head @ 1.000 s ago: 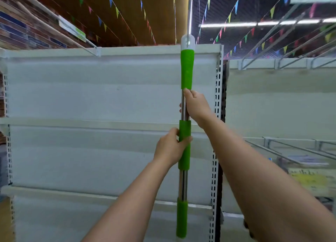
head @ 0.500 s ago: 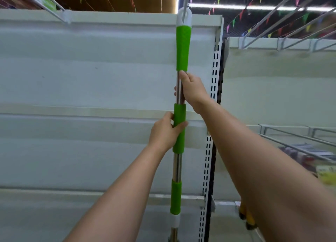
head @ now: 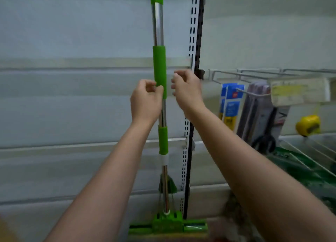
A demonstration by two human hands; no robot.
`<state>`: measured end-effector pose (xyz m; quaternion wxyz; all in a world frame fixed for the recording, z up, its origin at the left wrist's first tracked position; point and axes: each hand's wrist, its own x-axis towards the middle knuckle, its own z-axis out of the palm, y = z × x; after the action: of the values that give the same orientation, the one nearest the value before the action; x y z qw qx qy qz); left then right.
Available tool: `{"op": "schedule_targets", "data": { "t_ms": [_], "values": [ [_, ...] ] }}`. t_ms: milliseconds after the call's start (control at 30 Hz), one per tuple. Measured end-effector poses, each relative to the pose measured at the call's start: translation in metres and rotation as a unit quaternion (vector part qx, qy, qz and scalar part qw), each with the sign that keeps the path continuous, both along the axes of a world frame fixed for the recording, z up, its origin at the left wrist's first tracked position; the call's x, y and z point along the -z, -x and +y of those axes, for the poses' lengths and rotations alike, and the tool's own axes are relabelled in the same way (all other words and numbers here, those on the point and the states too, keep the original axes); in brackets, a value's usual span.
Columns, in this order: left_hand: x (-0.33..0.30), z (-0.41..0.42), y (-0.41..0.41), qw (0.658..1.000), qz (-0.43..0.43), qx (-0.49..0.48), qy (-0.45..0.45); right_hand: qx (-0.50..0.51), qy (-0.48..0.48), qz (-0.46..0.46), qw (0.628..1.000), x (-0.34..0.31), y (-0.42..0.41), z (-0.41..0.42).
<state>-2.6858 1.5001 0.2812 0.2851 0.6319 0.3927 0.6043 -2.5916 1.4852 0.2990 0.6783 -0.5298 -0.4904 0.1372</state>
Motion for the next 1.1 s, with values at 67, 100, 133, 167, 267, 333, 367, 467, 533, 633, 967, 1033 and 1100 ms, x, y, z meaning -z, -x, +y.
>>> {"op": "schedule_targets", "data": {
  "t_ms": [67, 100, 133, 167, 267, 333, 367, 467, 533, 633, 967, 1033, 1100],
  "values": [
    [0.022, -0.022, 0.000, 0.998, -0.023, 0.046, 0.041, -0.023, 0.017, 0.028, 0.999, 0.036, 0.000, -0.028],
    [0.034, -0.034, -0.001, 0.996, -0.024, 0.072, 0.056, -0.034, 0.029, 0.051, 0.998, 0.052, -0.001, -0.045],
    [0.047, -0.046, -0.003, 0.993, -0.018, 0.096, 0.064, -0.047, 0.047, 0.073, 0.995, 0.069, -0.003, -0.063],
    [0.062, -0.060, -0.005, 0.991, -0.012, 0.114, 0.074, -0.060, 0.069, 0.095, 0.991, 0.086, -0.006, -0.083],
    [0.106, -0.107, -0.015, 0.976, -0.020, 0.166, 0.143, -0.068, 0.131, 0.133, 0.980, 0.139, -0.027, -0.153],
    [0.129, -0.136, -0.029, 0.960, -0.012, 0.201, 0.196, -0.041, 0.156, 0.163, 0.973, 0.170, -0.050, -0.199],
    [0.140, -0.152, -0.039, 0.951, -0.002, 0.220, 0.216, -0.014, 0.165, 0.180, 0.970, 0.184, -0.064, -0.223],
    [0.163, -0.200, -0.076, 0.928, 0.012, 0.267, 0.260, 0.087, 0.177, 0.240, 0.950, 0.214, -0.108, -0.299],
    [0.176, -0.232, -0.107, 0.914, 0.014, 0.285, 0.289, 0.154, 0.178, 0.270, 0.934, 0.231, -0.139, -0.353],
    [0.194, -0.289, -0.167, 0.889, 0.048, 0.324, 0.320, 0.233, 0.173, 0.294, 0.911, 0.254, -0.186, -0.437],
    [0.208, -0.513, -0.403, 0.799, 0.122, 0.470, 0.355, 0.381, 0.162, 0.314, 0.854, 0.249, -0.370, -0.679],
    [0.208, -0.549, -0.442, 0.781, 0.145, 0.500, 0.344, 0.397, 0.156, 0.308, 0.850, 0.244, -0.403, -0.712],
    [0.208, -0.578, -0.478, 0.770, 0.161, 0.520, 0.332, 0.411, 0.149, 0.307, 0.845, 0.243, -0.436, -0.739]
  ]
}}
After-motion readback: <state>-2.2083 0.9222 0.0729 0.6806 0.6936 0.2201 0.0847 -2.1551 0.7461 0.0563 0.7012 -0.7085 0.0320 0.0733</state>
